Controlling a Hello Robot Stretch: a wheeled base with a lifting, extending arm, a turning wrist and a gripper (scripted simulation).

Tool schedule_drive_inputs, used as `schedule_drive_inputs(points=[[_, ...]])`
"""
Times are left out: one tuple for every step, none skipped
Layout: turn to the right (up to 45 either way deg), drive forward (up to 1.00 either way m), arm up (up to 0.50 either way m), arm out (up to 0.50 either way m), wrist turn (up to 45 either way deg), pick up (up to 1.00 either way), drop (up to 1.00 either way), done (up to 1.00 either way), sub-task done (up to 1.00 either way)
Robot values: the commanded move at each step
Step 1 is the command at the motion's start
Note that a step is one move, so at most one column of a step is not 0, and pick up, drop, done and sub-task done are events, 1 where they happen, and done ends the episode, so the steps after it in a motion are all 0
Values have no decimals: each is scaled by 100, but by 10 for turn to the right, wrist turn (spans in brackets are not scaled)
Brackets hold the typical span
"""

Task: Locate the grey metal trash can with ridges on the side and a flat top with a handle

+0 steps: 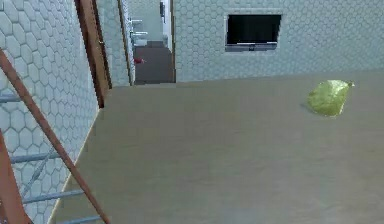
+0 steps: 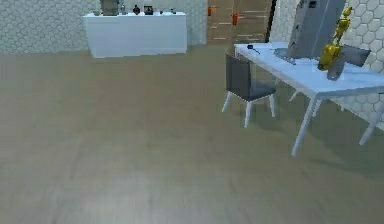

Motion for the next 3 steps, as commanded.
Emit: schedule_drive_inputs(points=[[30,0,0,0,0,0,0,0,0],[0,10,0,0,0,0,0,0,0],[-150,0,0,0,0,0,0,0,0]])
